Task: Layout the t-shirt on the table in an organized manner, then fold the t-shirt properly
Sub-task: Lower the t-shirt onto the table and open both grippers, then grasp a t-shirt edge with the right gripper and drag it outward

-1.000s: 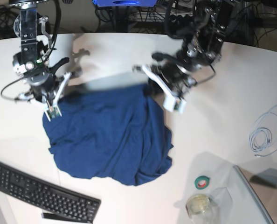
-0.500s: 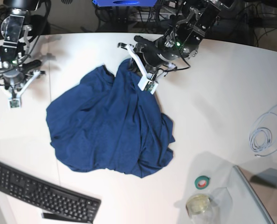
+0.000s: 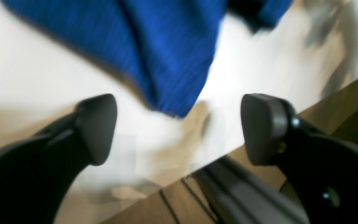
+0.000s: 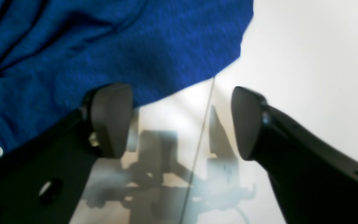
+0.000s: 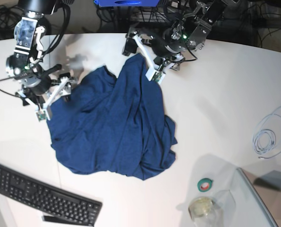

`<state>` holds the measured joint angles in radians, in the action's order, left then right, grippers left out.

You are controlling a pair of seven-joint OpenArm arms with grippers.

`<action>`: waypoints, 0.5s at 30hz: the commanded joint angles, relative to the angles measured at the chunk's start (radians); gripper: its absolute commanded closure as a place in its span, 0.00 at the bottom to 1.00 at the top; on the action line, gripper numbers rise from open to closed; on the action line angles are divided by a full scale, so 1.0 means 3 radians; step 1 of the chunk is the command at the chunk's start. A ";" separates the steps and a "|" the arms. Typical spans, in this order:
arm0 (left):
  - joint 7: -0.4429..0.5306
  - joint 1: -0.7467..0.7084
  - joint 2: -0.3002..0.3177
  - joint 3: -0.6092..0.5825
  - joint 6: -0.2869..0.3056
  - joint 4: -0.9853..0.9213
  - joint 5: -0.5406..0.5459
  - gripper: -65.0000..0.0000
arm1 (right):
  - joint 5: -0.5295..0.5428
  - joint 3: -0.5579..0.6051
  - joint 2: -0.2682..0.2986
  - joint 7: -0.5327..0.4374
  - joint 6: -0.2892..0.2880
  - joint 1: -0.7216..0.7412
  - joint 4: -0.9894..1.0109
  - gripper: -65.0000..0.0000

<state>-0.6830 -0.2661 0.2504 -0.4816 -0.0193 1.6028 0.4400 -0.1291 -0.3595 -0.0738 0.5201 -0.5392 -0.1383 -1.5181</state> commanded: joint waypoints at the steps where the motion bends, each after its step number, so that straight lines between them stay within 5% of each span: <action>1: 0.0065 -0.0021 0.0042 0.0007 0.0026 0.0076 0.0019 0.03 | 0.0065 0.0030 -0.0007 -0.0064 0.0010 0.0085 -0.0006 0.26; 5: 0.0080 -0.0210 0.0145 0.0278 0.0026 0.0342 0.0019 0.03 | 0.0070 0.0030 -0.0068 -0.0084 0.0020 0.0203 0.0132 0.31; 9: 0.0080 -0.0384 0.0119 0.1143 0.0026 0.0470 0.0019 0.13 | 0.0070 0.0153 -0.0084 -0.0084 -0.0011 0.0223 0.0138 0.48; 12: 0.0080 -0.0379 0.0114 0.1582 0.0031 0.0465 0.0039 0.46 | 0.0070 0.0337 -0.0068 -0.0084 -0.0011 0.0218 0.0245 0.64; 15: 0.0065 -0.0307 0.0114 0.1813 0.0031 0.0465 0.0039 0.98 | 0.0060 0.0347 -0.0058 -0.0069 0.0010 0.0284 0.0501 0.78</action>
<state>-0.6827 -0.3664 0.2802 0.0593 -0.0151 1.7248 0.4450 -0.1116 -0.2504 -0.0994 0.5144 -0.5400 -0.0689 -1.3502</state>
